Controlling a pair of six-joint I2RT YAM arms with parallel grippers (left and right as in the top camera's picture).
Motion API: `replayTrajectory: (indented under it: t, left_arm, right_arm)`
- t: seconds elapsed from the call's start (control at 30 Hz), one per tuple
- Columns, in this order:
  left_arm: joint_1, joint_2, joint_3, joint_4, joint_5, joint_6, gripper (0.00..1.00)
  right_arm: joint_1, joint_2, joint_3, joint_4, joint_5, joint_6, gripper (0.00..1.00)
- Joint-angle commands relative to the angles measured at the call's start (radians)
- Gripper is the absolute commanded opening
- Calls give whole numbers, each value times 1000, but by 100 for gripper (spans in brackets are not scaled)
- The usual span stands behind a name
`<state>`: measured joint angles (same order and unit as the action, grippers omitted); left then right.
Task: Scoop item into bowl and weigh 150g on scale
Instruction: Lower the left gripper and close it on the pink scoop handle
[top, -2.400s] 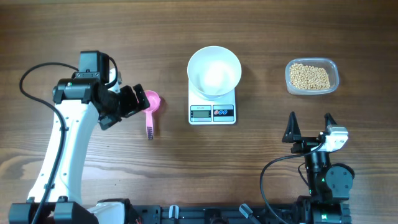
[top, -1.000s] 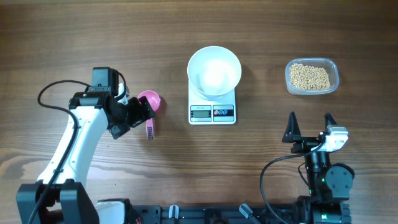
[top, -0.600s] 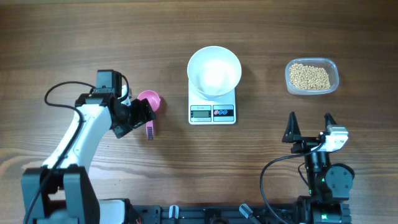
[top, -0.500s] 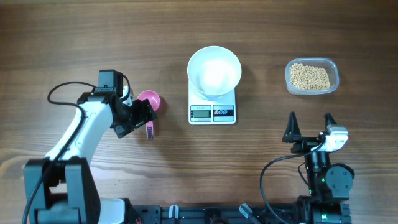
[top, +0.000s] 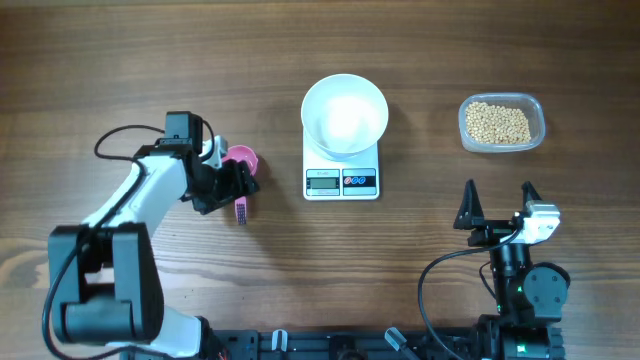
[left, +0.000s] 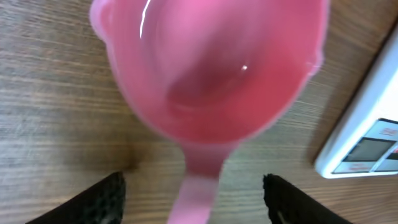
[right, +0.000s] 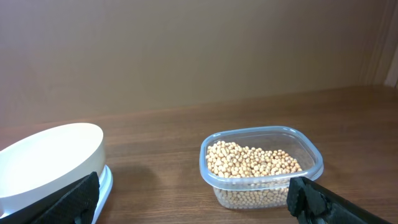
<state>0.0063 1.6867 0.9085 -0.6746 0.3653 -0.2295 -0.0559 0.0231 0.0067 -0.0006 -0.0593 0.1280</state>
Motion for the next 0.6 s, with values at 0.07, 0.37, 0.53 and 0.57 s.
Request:
replayTrajectory:
  t: [0.07, 0.37, 0.53, 0.57]
  left_arm:
    - [-5, 26, -6, 24, 14, 18, 58]
    - [-5, 26, -6, 26, 58, 51, 40]
    - [-5, 26, -6, 40, 57, 51, 31]
    - [-5, 26, -6, 41, 57, 51, 29]
  right_arm:
    - [-3, 1, -2, 2, -11, 10, 100]
    - [-3, 1, -2, 2, -11, 10, 100]
    - [-3, 1, -2, 2, -11, 10, 100]
    - [-3, 1, -2, 2, -11, 9, 100]
